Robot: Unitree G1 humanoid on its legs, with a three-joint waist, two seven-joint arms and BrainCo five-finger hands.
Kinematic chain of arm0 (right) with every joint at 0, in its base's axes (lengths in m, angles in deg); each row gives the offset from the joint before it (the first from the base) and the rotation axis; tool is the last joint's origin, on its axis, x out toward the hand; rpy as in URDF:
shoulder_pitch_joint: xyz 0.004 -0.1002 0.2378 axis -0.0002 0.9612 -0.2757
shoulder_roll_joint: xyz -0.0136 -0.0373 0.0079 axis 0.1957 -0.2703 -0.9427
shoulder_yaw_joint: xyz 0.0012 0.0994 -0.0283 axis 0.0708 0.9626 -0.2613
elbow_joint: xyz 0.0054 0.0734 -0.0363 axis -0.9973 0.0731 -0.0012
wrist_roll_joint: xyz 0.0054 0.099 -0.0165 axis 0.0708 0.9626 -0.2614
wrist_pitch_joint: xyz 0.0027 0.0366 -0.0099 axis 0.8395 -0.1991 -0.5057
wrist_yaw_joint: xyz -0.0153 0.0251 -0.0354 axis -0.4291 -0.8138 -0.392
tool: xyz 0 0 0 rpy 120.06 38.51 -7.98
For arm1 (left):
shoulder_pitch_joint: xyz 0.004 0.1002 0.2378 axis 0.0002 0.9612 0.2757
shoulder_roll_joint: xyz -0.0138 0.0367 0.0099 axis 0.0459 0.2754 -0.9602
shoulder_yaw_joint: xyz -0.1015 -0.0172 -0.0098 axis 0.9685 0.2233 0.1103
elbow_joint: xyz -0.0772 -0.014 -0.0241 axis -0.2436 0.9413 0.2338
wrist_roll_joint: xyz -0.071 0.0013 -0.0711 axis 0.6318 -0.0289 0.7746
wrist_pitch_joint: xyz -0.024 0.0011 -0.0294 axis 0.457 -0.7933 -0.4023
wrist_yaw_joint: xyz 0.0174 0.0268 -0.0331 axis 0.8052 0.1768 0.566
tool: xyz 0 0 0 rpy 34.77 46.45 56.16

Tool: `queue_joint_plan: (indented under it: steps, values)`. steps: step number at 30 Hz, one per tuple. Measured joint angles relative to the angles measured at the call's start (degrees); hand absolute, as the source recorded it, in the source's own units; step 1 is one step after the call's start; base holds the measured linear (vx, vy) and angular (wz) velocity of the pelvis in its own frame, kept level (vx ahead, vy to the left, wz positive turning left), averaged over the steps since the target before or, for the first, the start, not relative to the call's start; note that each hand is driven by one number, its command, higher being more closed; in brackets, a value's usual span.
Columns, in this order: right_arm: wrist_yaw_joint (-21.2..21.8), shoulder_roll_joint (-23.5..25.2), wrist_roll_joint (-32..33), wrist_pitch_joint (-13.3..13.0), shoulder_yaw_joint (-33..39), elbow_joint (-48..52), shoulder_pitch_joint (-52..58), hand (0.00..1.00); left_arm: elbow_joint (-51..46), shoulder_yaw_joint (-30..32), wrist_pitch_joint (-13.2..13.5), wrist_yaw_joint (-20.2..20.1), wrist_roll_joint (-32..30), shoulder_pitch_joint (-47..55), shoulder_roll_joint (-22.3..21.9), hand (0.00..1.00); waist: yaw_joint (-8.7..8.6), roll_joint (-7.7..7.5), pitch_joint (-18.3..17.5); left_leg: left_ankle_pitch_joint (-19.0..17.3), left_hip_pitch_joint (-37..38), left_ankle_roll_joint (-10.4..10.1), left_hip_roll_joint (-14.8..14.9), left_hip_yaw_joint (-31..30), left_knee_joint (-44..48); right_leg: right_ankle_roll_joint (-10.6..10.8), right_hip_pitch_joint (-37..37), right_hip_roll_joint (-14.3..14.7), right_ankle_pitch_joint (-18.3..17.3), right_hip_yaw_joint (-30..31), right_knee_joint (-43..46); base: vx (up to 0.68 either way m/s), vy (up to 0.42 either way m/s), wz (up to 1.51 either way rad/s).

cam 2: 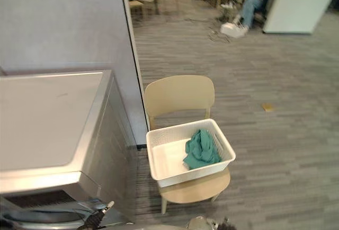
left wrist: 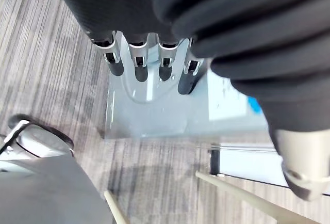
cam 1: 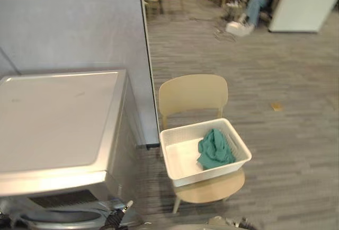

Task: Pick up the laundry basket with both hands and put the clothes into the washing machine.

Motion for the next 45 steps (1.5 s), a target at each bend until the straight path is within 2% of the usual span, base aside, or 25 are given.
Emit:
queue_joint_plan:
  steps: [1,2,3,4,5,6,8,9,12,13,15,17,18,19,20,21,22,26,30,31,32,34,36,40,45]
  values:
    - [0.09,-1.05,0.01,0.22,-0.23,-0.16,0.05,0.0,-0.04,0.68,0.3,-0.04,0.0,0.19,-1.19,0.0,0.45,1.61,-0.46,-0.45,-0.24,-1.1,3.55,-0.26,-0.3,1.09,1.2,0.42,-3.3,-6.3,-1.89,-0.03,-0.603,0.28]
    - [0.08,-1.34,-0.01,0.26,-0.28,-0.46,0.02,0.0,-0.05,1.1,0.49,-0.09,0.05,0.3,-1.66,0.0,0.51,2.13,-0.8,-0.3,-0.01,-1.66,5.37,-0.02,-1.05,0.93,1.51,0.84,-5.1,-9.45,-2.59,-0.1,-0.571,-0.05]
    - [0.0,-1.51,-0.04,0.28,-0.55,-1.07,-0.38,0.0,-0.2,1.68,0.97,-0.27,0.19,1.05,-1.92,0.0,0.61,2.23,-1.33,0.64,0.29,-3.46,8.09,0.5,-2.74,-0.35,2.03,1.82,-9.58,-14.17,-3.94,-0.13,-0.535,0.16]
    - [0.01,-2.54,-0.03,0.43,-0.71,-1.2,-0.85,0.0,0.06,3.02,0.98,-0.75,0.5,0.82,-3.44,0.0,-0.35,3.34,-1.06,1.95,-0.1,-5.25,10.85,-0.36,-2.84,-2.57,2.02,3.85,-11.68,-17.01,-3.15,-0.13,-0.497,0.39]
    - [0.03,-2.75,-0.03,0.4,-0.66,-1.47,-0.38,0.0,0.0,3.54,1.04,-1.09,0.68,0.78,-4.02,0.0,-0.64,3.94,-1.26,3.34,-0.77,-5.27,12.0,-0.48,-2.41,-3.96,2.02,4.96,-12.12,-18.05,-2.92,-0.13,-0.409,0.65]
    - [0.0,-2.79,-0.05,0.35,-0.45,-1.86,-0.22,0.0,-0.13,4.61,1.17,-1.48,1.57,1.07,-5.7,0.0,-0.86,4.14,-1.73,5.89,-1.85,-3.33,12.82,-0.21,-1.19,-4.85,2.35,5.74,-12.26,-19.76,-2.91,-0.12,-0.342,0.7]
    - [0.04,-2.9,-0.16,0.37,-0.12,-3.96,-1.44,0.0,0.1,6.04,1.62,-2.27,2.35,0.82,-5.34,0.0,-0.69,3.65,-1.73,12.24,-6.43,5.0,14.28,5.2,1.58,-7.32,2.62,6.75,-11.19,-22.57,-3.39,-0.15,-0.368,0.67]
    - [-0.08,-3.12,0.06,0.35,0.11,-4.87,-2.06,0.0,0.54,5.94,1.68,-2.29,2.3,0.69,-5.02,0.0,-0.74,3.88,-1.59,14.2,-7.98,7.52,15.69,9.3,2.26,-8.49,2.73,7.12,-10.5,-24.07,-4.14,-0.16,-0.275,0.73]
    - [-1.73,-3.34,3.19,0.45,0.28,-2.16,-2.59,0.0,2.23,4.1,1.63,-2.29,2.18,-0.41,-3.47,0.0,-1.03,4.53,-1.18,13.9,-11.1,7.6,18.8,24.09,7.6,-10.65,3.03,6.77,-8.88,-29.53,-4.66,-0.19,-0.141,0.79]
    - [-3.58,-2.64,4.91,0.5,1.88,6.63,-2.24,0.0,2.45,2.76,1.8,-2.21,2.15,-0.49,-3.19,0.0,-1.19,4.75,-0.96,11.87,-11.83,5.79,18.27,27.05,12.78,-10.97,3.04,5.73,-8.18,-31.34,-4.94,-0.18,0.015,0.51]
    - [-5.28,-1.48,5.93,-0.56,2.44,18.63,-1.45,0.0,2.86,1.77,1.72,-2.03,1.1,-0.58,-2.89,0.0,-1.83,5.07,-0.87,8.96,-11.49,4.61,16.77,29.28,17.09,-10.52,3.49,5.11,-7.36,-32.23,-6.33,-0.16,0.094,0.37]
    - [-6.56,-1.17,5.45,-0.94,3.64,31.53,-0.58,0.0,3.2,-0.14,1.72,-2.01,-0.93,-0.65,-2.24,0.0,-2.71,6.24,-0.41,6.39,-9.49,0.9,15.59,30.63,7.71,-9.44,4.45,5.41,-7.36,-33.7,-9.16,-0.14,0.136,0.69]
    - [-7.93,-0.47,4.72,-1.11,5.29,38.01,-1.25,0.0,3.64,0.04,1.73,-2.05,-1.45,-1.21,-1.85,0.0,-3.1,4.2,-0.4,7.09,-7.58,0.52,11.99,31.49,0.29,-8.6,5.92,2.87,-5.88,-33.69,-12.83,-0.07,0.106,0.95]
    - [-9.23,-0.21,2.14,-1.69,6.66,44.45,-1.48,0.0,3.72,-0.1,1.71,-2.01,-2.69,-1.17,-0.64,0.0,-3.22,2.06,-0.8,8.3,-4.37,2.51,8.45,32.74,-9.15,-8.63,6.86,0.71,-4.21,-33.42,-17.7,-0.05,0.096,0.94]
    - [-9.71,-0.32,1.32,-2.16,7.45,47.63,-2.1,0.0,3.75,-0.17,1.67,-1.96,-3.24,-1.04,-0.35,0.0,-3.63,1.71,-0.9,9.59,-3.75,3.01,7.15,32.69,-12.35,-8.7,7.32,0.33,-3.11,-33.32,-19.83,-0.03,0.031,0.82]
    - [-10.96,-0.96,-0.42,-3.38,8.52,53.18,-4.63,0.0,3.73,-0.17,1.65,-1.46,-4.51,-0.95,0.16,0.0,-4.46,1.34,-0.79,13.39,-3.57,2.97,5.72,32.01,-16.5,-8.54,7.97,-0.04,0.3,-33.12,-23.06,-0.05,0.034,0.57]
    - [-12.42,-1.45,-1.51,-4.48,8.69,56.17,-6.5,0.0,3.9,-0.26,1.54,-0.98,-4.98,-0.83,0.51,0.0,-4.45,1.7,-0.55,14.55,-3.25,2.58,4.94,31.8,-18.86,-8.31,8.12,-0.36,1.8,-33.25,-24.48,-0.05,0.039,0.41]
    - [-13.12,-5.34,-8.09,-6.87,7.25,64.44,-10.32,0.0,3.85,-4.31,1.53,-1.09,-8.8,1.82,1.66,0.0,-4.2,2.06,-0.89,16.25,-2.1,1.86,3.36,29.33,-26.06,-8.65,8.07,-0.5,2.54,-35.83,-27.32,0.03,0.005,0.27]
    - [-11.61,-16.75,-12.44,-7.19,0.85,57.29,-17.86,0.0,3.64,-7.56,1.69,-1.33,-9.09,3.37,2.25,0.0,-3.07,2.31,-1.04,16.87,-4.77,1.38,4.37,28.88,-26.98,-9.13,4.87,0.76,2.9,-35.8,-28.25,0.06,-0.033,-0.11]
    - [-10.79,-20.68,-12.46,-7.01,-1.79,52.35,-21.67,0.0,2.98,-8.95,1.72,-1.68,-9.07,3.33,2.85,0.0,-2.77,2.18,-0.64,17.65,-6.57,1.79,4.48,28.14,-25.94,-8.77,3.42,0.96,4.6,-35.77,-28.55,0.04,-0.014,-0.31]
    - [-9.7,-24.23,-12.47,-6.71,-4.56,47.05,-26.75,0.0,1.97,-9.28,1.79,-2.35,-9.05,3.18,2.9,0.0,-2.69,3.05,1.26,20.69,-8.06,1.11,4.94,26.57,-24.01,-8.17,2.76,1.53,6.36,-35.7,-28.39,0.03,-0.019,-0.27]
    - [-8.22,-29.33,-12.47,-6.12,-9.48,38.55,-34.51,0.0,1.3,-11.1,1.96,-2.41,-8.95,1.39,3.24,0.0,-2.63,3.34,4.51,23.84,-11.87,-0.15,5.56,24.8,-20.35,-8.15,1.01,2.3,7.09,-35.67,-28.26,-0.01,-0.019,-0.14]
    - [-7.22,-33.04,-12.38,-5.55,-13.1,30.31,-41.53,0.0,0.92,-12.57,2.57,-2.36,-8.62,-1.58,3.64,0.0,-2.36,3.73,7.64,24.74,-15.14,0.64,5.47,24.19,-19.01,-7.41,-1.39,2.23,7.9,-35.96,-27.41,-0.01,0.007,0.05]
    - [-4.96,-35.71,-11.83,-4.11,-18.83,18.75,-52.41,0.0,-1.48,-13.58,3.52,-2.09,-5.59,-5.57,3.93,0.0,-1.16,4.18,14.81,25.24,-18.48,1.04,5.21,23.27,-18.46,-7.26,-4.44,1.87,8.1,-37.24,-26.25,-0.02,0.015,0.1]
    - [-4.79,-35.65,-11.82,-3.39,-21.3,14.15,-59.02,0.0,-3.89,-13.56,3.92,-0.74,-3.25,-6.98,3.57,0.0,0.39,4.81,18.15,25.25,-23.53,1.06,5.74,23.51,-17.02,-7.26,-10.12,1.61,8.09,-37.63,-23.59,-0.01,0.003,-0.02]
